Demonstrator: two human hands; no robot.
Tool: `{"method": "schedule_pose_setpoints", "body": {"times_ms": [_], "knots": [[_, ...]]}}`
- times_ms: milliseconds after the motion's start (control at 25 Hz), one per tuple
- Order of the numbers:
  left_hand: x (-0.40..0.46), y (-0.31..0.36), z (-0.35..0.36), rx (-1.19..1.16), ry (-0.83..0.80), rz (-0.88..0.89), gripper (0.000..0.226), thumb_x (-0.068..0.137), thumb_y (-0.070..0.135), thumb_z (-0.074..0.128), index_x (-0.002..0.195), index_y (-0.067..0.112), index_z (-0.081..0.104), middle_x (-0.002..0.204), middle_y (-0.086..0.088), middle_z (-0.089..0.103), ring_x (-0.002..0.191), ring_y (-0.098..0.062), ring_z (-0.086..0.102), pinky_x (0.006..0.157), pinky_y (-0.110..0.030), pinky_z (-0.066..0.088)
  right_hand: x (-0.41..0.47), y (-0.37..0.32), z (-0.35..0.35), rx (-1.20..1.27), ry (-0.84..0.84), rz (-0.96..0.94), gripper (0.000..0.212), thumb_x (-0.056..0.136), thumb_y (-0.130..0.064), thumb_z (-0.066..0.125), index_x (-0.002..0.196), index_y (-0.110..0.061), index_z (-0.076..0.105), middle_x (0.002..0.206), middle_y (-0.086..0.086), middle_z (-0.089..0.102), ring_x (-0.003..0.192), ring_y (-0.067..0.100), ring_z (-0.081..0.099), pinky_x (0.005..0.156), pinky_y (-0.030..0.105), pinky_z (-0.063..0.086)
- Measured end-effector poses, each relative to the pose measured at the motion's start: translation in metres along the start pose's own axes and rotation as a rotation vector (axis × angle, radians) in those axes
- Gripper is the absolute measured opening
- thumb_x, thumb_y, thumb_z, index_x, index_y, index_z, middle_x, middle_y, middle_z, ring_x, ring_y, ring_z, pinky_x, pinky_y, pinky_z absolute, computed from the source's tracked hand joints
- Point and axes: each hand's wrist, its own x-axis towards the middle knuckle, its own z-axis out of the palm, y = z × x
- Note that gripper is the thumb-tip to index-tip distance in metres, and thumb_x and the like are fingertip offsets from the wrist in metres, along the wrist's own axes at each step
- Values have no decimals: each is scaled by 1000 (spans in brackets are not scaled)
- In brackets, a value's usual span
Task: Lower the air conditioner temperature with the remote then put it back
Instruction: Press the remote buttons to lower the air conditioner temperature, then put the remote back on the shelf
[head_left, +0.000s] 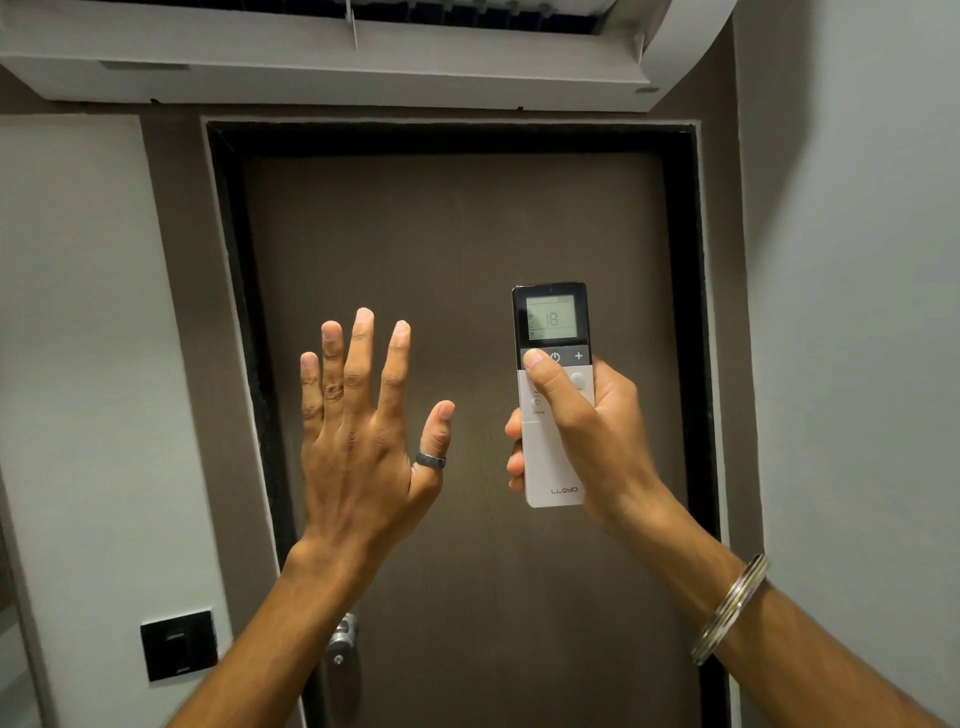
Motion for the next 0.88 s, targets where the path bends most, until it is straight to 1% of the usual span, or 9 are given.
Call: {"method": "schedule_pose_setpoints", "body": {"times_ms": [120, 200, 280, 360, 440, 560, 720, 800, 880], "knots": [[1, 2, 2, 1, -13, -3, 76, 102, 57, 37, 164, 15, 26, 174, -15, 14, 163, -33, 3, 133, -48, -1, -1, -3, -1, -33, -47, 38, 30, 91, -36, 84, 101, -19, 62, 71, 8, 76, 47, 29, 73, 47, 40, 63], [-2, 7, 4, -14, -34, -10, 76, 102, 57, 38, 165, 16, 23, 175, -13, 11, 163, -31, 1, 133, -46, -4, -3, 1, -4, -128, -69, 71, 47, 81, -31, 92, 108, -24, 54, 83, 4, 76, 51, 26, 76, 49, 39, 63], [-8, 14, 10, -31, -76, -13, 76, 103, 56, 37, 166, 17, 20, 175, -12, 9, 163, -31, -2, 133, -46, -4, -9, 9, -8, -277, -23, 54, 55, 78, -38, 88, 109, -31, 43, 91, -5, 71, 59, 10, 77, 52, 26, 63], [-28, 29, 20, -55, -144, -7, 76, 104, 56, 37, 167, 17, 16, 176, -11, 8, 163, -30, -3, 133, -46, -2, -25, 28, -19, -405, 17, 39, 53, 76, -52, 74, 106, -30, 36, 88, -14, 68, 67, -12, 70, 50, 6, 50], [-59, 45, 31, -107, -220, -15, 77, 104, 56, 36, 167, 17, 14, 176, -11, 7, 163, -30, -4, 133, -46, -2, -53, 55, -31, -434, 6, 110, 51, 77, -59, 66, 105, -27, 38, 83, -13, 67, 67, -15, 67, 47, 4, 46], [-136, 84, 52, -200, -435, 49, 78, 105, 56, 36, 167, 15, 13, 176, -13, 6, 163, -32, -2, 133, -45, -3, -122, 120, -71, -359, 177, 311, 39, 80, -50, 72, 102, -31, 46, 87, -11, 68, 69, -11, 68, 48, 6, 48], [-269, 132, 62, -348, -791, 136, 76, 106, 55, 35, 167, 15, 13, 176, -13, 6, 163, -29, -5, 133, -43, -5, -228, 211, -138, -328, 536, 669, 29, 78, -48, 73, 93, -35, 53, 92, -8, 69, 75, 6, 69, 60, 19, 54], [-339, 162, 64, -430, -1023, 179, 76, 105, 53, 38, 166, 13, 15, 175, -13, 7, 163, -28, -6, 134, -46, 0, -288, 250, -180, -320, 690, 859, 21, 82, -44, 71, 89, -31, 56, 91, -5, 69, 77, 8, 67, 57, 14, 48], [-397, 189, 61, -490, -1195, 218, 76, 105, 53, 38, 165, 10, 19, 175, -15, 11, 163, -30, -1, 133, -50, 7, -337, 276, -214, -330, 779, 986, 17, 86, -40, 67, 81, -28, 57, 80, -10, 66, 66, 1, 66, 49, 8, 44]]}}
